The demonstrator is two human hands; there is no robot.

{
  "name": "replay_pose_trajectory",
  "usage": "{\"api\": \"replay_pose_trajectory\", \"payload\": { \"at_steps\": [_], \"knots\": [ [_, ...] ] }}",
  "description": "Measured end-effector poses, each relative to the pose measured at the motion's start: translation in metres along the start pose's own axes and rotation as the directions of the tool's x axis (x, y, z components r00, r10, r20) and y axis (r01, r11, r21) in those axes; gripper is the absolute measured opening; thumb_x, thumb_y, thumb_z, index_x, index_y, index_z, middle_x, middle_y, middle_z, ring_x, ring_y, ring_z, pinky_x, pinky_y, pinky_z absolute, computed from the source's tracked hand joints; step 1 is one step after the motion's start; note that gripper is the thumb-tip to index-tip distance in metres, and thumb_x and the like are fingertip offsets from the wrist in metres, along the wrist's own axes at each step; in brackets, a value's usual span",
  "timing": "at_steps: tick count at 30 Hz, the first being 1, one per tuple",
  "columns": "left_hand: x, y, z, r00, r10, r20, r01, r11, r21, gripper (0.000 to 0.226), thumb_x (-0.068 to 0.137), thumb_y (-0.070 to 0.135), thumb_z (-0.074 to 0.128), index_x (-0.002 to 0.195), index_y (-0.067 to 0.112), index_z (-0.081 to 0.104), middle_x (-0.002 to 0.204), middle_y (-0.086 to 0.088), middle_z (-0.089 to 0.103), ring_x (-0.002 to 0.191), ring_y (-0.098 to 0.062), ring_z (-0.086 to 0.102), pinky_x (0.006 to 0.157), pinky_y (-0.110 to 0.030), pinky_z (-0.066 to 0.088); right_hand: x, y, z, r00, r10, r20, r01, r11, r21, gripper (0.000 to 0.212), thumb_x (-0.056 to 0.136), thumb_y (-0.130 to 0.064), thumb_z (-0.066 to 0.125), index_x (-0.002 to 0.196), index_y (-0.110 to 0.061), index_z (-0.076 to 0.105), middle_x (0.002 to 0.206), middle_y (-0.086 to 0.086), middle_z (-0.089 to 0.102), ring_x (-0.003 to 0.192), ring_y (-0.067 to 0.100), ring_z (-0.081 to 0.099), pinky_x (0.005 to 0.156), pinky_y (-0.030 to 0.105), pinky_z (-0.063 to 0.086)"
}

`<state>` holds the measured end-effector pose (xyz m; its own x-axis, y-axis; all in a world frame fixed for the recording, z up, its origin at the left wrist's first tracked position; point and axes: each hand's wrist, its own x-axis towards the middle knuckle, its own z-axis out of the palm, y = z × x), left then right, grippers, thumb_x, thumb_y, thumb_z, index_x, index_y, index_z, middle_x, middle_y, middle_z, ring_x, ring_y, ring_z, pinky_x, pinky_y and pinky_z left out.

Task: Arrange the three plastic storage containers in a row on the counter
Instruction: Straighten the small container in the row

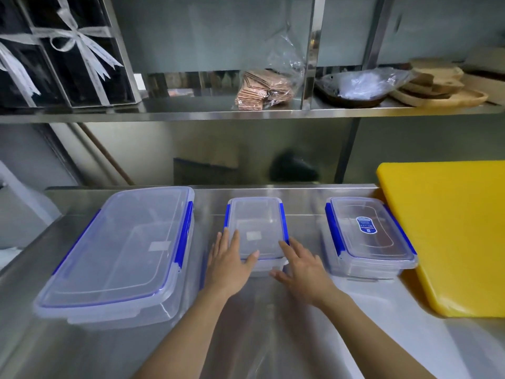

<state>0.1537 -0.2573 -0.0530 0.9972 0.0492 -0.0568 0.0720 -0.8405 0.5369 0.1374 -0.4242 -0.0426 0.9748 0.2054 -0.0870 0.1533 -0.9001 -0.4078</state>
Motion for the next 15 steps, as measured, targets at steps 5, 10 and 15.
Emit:
{"api": "replay_pose_trajectory", "payload": {
  "at_steps": [5,10,15],
  "knots": [
    [-0.024,-0.006,-0.044,0.957,0.059,-0.283,-0.061,0.998,0.002,0.065,0.092,0.045,0.048,0.146,0.023,0.021,0.158,0.001,0.017,0.144,-0.02,0.013,0.116,-0.039,0.018,-0.007,-0.039,-0.005,0.988,-0.08,-0.129,0.094,0.99,0.108,0.058,0.093,-0.041,0.046,0.141,-0.015,0.027,0.148,0.006,0.035,0.133,0.024,0.036,0.108,0.033,0.03],
    [-0.046,-0.06,-0.101,0.85,-0.104,-0.517,0.141,0.989,0.033,0.056,0.092,0.036,0.051,0.141,0.013,0.034,0.152,-0.008,0.033,0.14,-0.026,0.025,0.115,-0.042,0.015,-0.012,-0.102,0.008,0.993,-0.119,0.003,0.111,0.93,0.351,0.065,0.09,-0.04,0.052,0.143,-0.015,0.024,0.151,0.006,0.032,0.136,0.022,0.034,0.11,0.031,0.028],
    [-0.072,-0.126,-0.134,0.844,-0.359,-0.398,0.429,0.898,0.101,0.065,0.089,0.059,0.037,0.145,0.03,0.021,0.158,-0.002,0.015,0.145,-0.022,0.008,0.115,-0.052,0.0,-0.02,-0.156,0.032,0.955,-0.262,0.141,0.163,0.856,0.491,0.074,0.086,-0.037,0.061,0.144,-0.023,0.018,0.148,-0.005,0.036,0.136,0.015,0.034,0.104,0.021,0.027]
  ]
}}
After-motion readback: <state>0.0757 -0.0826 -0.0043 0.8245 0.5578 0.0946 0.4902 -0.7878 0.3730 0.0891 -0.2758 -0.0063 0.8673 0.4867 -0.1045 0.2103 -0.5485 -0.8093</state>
